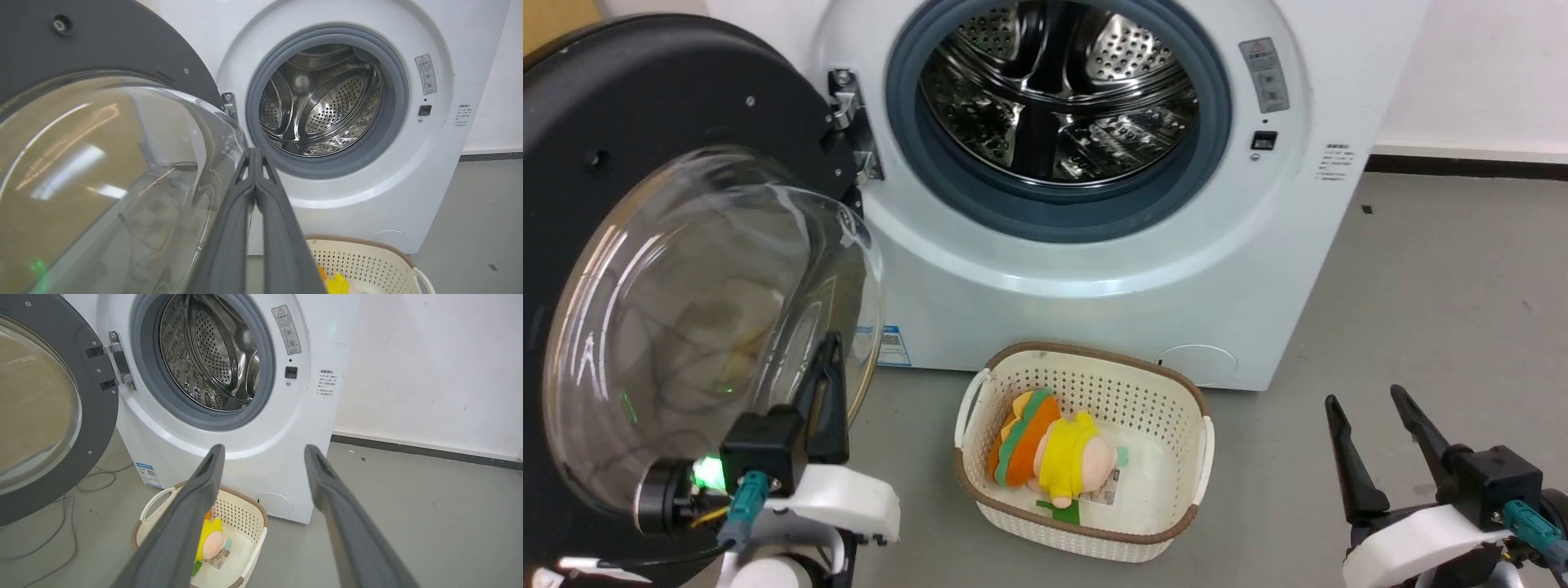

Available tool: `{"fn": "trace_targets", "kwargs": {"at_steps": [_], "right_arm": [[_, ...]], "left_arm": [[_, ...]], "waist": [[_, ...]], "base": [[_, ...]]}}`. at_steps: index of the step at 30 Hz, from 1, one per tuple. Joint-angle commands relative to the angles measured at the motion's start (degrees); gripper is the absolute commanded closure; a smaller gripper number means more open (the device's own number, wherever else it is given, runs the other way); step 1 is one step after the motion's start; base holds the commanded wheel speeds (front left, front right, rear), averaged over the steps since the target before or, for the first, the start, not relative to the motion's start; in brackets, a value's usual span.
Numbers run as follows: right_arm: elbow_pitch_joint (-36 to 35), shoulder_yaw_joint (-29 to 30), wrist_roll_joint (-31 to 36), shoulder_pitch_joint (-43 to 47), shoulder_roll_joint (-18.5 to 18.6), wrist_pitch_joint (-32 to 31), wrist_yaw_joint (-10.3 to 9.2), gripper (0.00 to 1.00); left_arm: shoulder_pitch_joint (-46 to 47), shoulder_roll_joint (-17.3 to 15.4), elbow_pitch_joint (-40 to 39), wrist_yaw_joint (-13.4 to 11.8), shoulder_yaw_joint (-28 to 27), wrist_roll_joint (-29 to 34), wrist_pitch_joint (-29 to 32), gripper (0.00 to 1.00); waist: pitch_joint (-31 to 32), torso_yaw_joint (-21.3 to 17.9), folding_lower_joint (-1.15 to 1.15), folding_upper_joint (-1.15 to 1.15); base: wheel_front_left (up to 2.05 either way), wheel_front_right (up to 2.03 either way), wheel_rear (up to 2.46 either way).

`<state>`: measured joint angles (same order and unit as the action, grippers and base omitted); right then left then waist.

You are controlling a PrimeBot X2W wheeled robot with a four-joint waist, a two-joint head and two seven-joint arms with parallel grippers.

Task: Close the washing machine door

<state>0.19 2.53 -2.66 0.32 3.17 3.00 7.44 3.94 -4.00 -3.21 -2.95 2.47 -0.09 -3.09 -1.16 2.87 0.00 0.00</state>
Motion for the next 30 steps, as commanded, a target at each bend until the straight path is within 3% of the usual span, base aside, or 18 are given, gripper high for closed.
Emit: {"fn": "trace_targets", "kwargs": {"at_steps": [1, 13, 30], "right_arm": [[-0.31, 0.34, -0.75, -0.67, -0.07, 0.64, 0.01, 0.00], [-0.35, 1.58, -1.45, -1.25, -0.10, 2.08, 0.02, 0.00], [-0.46, 3.64, -2.31, -1.90, -0.14, 4.11, 0.02, 0.00]], "left_arm": [[1.54, -0.47, -0.81, -0.49, 0.20, 0.33, -0.55, 1.00], [8.08, -0.93, -6.61, 0.44, -2.40, -2.81, -1.99, 1.00], [19.01, -0.68, -9.19, 5.80, -14.00, -10.59, -4.02, 1.00]], "waist": [[-0.21, 0.53, 0.00, 0.00], [-1.47, 4.73, 0.00, 0.00], [-3.16, 11.37, 0.00, 0.00]], "base": [[0.00, 0.00, 0.00], [0.00, 0.00, 0.00], [0.00, 0.00, 0.00]]}}
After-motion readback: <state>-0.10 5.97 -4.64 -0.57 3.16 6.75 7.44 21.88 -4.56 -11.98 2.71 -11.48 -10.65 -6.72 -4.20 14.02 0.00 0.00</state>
